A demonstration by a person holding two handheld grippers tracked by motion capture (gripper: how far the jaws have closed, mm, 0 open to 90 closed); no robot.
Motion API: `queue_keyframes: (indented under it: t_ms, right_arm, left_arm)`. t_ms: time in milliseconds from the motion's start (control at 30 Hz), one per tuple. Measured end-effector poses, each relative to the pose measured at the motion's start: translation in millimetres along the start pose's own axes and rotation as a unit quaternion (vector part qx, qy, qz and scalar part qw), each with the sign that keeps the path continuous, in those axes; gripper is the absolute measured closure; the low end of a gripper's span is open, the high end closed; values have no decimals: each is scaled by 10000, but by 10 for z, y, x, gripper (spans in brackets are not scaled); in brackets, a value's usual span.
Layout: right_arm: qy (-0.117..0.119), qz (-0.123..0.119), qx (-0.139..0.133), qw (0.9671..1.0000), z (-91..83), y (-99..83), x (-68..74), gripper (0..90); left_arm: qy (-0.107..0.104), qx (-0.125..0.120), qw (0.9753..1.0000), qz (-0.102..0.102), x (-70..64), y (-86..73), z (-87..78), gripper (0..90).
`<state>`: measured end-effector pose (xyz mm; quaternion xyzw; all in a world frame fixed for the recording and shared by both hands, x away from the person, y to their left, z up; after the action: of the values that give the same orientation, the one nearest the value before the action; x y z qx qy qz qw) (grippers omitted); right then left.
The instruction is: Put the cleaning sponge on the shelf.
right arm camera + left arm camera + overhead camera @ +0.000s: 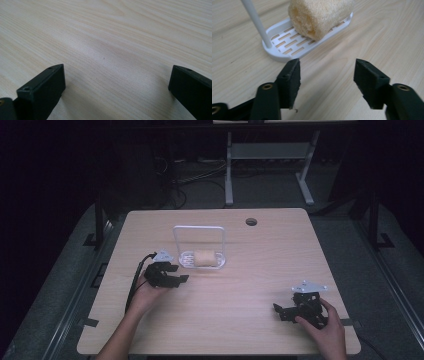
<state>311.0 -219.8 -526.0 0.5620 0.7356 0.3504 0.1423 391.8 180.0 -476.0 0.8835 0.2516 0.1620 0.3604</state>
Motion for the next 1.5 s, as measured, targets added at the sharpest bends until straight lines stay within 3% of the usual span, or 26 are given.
queue_keyframes:
  t_ms: [367,900,1033,1300,1433,1500]
  right_arm:
    - [0,0,0,10000,0,0,0,7]
    - [-1,-1,-1,10000,0,0,0,7]
    - [0,-2,-1,10000,0,0,0,7]
    - [2,8,-4,10000,1,0,1,7]
    - [6,6,-1,10000,0,0,2,7]
    - [5,6,-2,10000,0,0,2,7]
  left_arm:
    - [171,115,9998,9,-74,-242,-178,176]
    - [383,295,9987,132,-236,-572,-409,136]
    - [374,313,9988,74,-283,-673,-467,130]
    - [460,571,9972,110,-360,-959,-566,129]
    - [463,522,9975,59,-365,-1030,-604,128]
    - [400,375,9985,13,-349,-1064,-610,127]
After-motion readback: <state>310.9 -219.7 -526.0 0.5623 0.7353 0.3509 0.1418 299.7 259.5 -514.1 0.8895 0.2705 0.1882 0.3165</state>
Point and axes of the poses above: each handheld gripper's, and its own axes: z roughly forward along the jaws, y roughly out of its top, x roughly to its left, the point moved 6 cm from there along z, roughly forward along the jaws, and after that the axes turned 13 degrees about z, right-handed, at the moved point
